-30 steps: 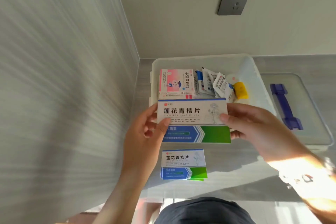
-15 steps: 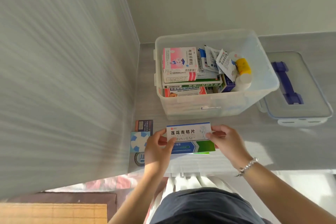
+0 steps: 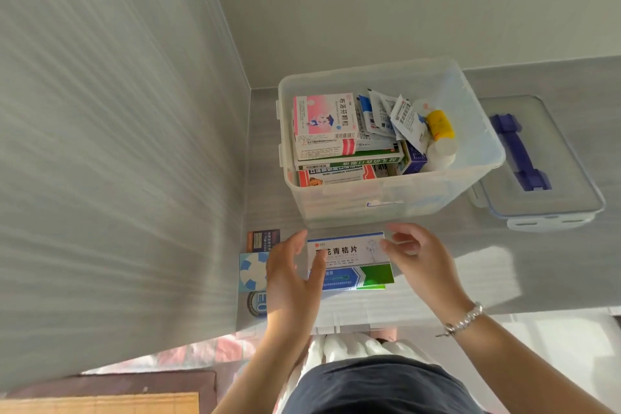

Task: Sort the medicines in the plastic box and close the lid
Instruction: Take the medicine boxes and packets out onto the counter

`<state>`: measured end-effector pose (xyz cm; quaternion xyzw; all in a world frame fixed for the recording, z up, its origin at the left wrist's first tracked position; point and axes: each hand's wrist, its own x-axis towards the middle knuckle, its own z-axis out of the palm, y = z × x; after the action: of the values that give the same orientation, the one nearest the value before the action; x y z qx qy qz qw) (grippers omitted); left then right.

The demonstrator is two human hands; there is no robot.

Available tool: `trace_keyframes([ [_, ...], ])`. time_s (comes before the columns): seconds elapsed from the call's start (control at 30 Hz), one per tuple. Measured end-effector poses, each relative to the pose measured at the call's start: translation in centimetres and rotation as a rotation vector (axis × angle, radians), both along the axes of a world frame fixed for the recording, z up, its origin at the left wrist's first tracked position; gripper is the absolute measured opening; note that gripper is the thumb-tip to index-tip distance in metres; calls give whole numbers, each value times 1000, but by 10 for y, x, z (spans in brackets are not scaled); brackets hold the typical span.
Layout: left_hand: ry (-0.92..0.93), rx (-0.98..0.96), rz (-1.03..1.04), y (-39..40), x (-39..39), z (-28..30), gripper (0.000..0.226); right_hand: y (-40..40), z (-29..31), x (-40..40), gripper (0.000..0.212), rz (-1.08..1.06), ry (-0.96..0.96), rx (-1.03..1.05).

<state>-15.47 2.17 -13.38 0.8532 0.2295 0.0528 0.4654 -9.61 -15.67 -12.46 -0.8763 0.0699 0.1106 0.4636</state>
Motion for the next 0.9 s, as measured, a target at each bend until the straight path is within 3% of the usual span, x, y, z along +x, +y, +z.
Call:
trace_keyframes([
  [0.13, -222, -37, 10, 0, 18, 37, 21, 2, 43, 13, 21, 24, -112, 190],
  [0.27, -319, -39, -37, -1, 39, 63, 18, 6, 76, 31, 18, 82, -165, 280],
  [0.37, -342, -7, -63, 0, 58, 74, 11, 9, 89, 49, 18, 109, -206, 264],
  [0.5, -396, 254, -93, 9, 94, 83, 16, 15, 91, 87, 17, 203, -180, 90],
  [0.63, -182, 330, -203, 16, 130, 86, 28, 18, 83, 126, 30, 388, 67, -177],
  [0.73, 119, 201, -370, 11, 154, 82, 34, 23, 73, 149, 30, 620, 281, -444],
  [0.83, 503, -103, -482, 2, 174, 77, 34, 27, 62, 167, 23, 567, 535, -329],
  [0.9, 591, -218, -468, 0, 181, 73, 28, 29, 56, 174, 25, 483, 681, -198],
])
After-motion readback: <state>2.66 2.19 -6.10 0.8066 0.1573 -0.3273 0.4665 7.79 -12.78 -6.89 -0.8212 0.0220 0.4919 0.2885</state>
